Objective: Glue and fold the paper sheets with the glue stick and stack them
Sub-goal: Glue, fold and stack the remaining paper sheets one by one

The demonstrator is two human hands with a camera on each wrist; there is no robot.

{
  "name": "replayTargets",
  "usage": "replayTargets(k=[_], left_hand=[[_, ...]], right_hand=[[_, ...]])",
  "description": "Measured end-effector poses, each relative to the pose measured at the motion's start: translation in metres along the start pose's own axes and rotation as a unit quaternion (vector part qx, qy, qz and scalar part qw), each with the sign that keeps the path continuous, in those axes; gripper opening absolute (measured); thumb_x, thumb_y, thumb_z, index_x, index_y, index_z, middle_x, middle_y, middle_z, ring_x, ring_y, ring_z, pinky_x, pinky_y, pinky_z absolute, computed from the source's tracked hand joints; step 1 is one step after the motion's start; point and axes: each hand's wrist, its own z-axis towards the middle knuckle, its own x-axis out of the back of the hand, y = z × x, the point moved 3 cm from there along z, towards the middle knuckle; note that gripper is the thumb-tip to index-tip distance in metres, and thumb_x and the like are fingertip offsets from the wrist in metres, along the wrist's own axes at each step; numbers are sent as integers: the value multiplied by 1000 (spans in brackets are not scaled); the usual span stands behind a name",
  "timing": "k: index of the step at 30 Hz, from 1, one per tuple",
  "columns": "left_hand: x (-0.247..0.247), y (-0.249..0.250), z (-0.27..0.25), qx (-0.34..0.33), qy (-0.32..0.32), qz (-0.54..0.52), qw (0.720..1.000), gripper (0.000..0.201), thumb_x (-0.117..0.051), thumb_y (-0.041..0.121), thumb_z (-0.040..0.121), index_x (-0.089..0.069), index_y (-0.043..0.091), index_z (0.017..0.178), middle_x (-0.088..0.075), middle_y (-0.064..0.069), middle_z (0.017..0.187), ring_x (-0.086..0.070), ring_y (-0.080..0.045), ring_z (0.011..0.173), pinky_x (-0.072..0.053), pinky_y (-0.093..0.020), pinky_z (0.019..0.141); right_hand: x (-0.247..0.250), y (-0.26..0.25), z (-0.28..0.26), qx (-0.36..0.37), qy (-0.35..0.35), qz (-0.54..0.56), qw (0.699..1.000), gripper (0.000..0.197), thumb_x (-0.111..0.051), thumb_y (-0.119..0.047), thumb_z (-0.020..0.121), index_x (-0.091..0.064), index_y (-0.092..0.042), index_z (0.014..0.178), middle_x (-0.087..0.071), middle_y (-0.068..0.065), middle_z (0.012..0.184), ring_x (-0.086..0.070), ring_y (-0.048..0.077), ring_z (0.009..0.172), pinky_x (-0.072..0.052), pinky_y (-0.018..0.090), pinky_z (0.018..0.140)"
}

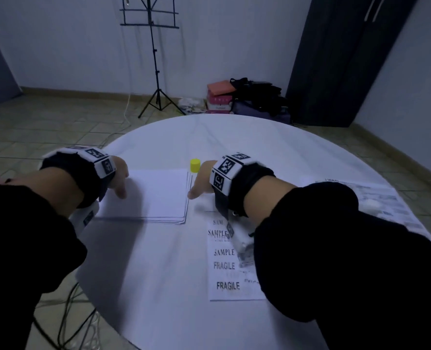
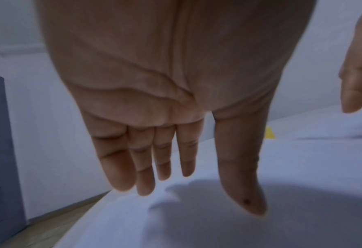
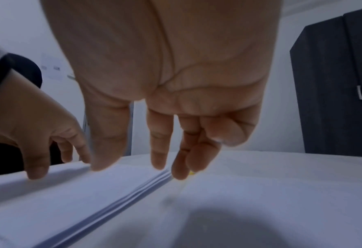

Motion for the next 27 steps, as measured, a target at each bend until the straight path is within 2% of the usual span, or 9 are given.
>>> replayTargets(k=[3,5,7,11,15,19,23,25,27], left_hand=[[-8,-19,13,25,-22,1,999,82,-75,46,76,-43,7,141,-50,-6,140,-48,-22,128,-38,-29,102],[-12,-26,21,19,-24,4,1000,84,-79,52,67,-52,9,134,-61,-4,127,-56,-22,118,-43,-29,99],[-14,-29,27,12,-16,-10,1000,85,-81,53,63,-54,10,131,-63,-3,123,-57,-23,115,-43,-29,98],[-18,-32,40,0,-16,-14,1000,82,-84,54,57,-61,10,122,-67,-4,114,-61,-23,108,-46,-30,95],[-20,-32,43,1,-14,-16,1000,81,-85,50,58,-60,9,123,-66,-5,117,-60,-23,110,-46,-30,96],[-20,-30,41,5,-16,-15,1000,83,-83,48,63,-55,8,129,-62,-6,124,-56,-23,116,-43,-29,97],[-20,-31,37,15,-6,-32,999,93,-83,47,64,-45,6,138,-55,-8,135,-50,-25,126,-40,-32,104],[-20,-31,33,19,9,-43,999,98,-84,45,64,-39,6,142,-53,-9,137,-47,-25,128,-39,-33,105],[-20,-31,28,27,27,-41,998,100,-83,46,66,-33,8,144,-50,-10,139,-45,-26,129,-40,-33,104]], right_hand=[[-2,-16,23,-3,-34,-23,999,59,-55,-62,83,-59,-11,113,-47,7,140,-48,27,124,-39,36,99],[-2,-24,33,1,-33,-12,999,76,-58,-67,78,-49,-16,134,-44,4,143,-44,28,130,-36,39,104],[-3,-30,41,14,-33,-27,999,86,-61,-68,74,-43,-16,140,-48,4,140,-46,26,128,-36,36,102],[-6,-34,53,20,-60,-34,997,65,-69,-69,66,-61,-17,104,-64,0,101,-59,23,90,-44,28,80],[-8,-32,51,34,-55,-33,997,46,-67,-62,75,-56,-22,95,-56,-3,82,-52,21,83,-35,23,59],[-10,-41,56,34,-11,-19,999,55,-75,-54,70,-58,-16,106,-63,-4,101,-58,23,91,-45,28,80],[-12,-48,53,6,-14,97,995,29,-75,-38,76,-57,-16,76,-63,2,93,-59,25,90,-47,30,82],[-12,-47,46,6,-27,123,992,27,-65,-35,86,-63,-12,99,-62,7,114,-57,25,101,-44,31,92],[-12,-47,40,4,-32,124,992,36,-54,-32,94,-56,-10,121,-55,8,130,-52,25,119,-38,32,102]])
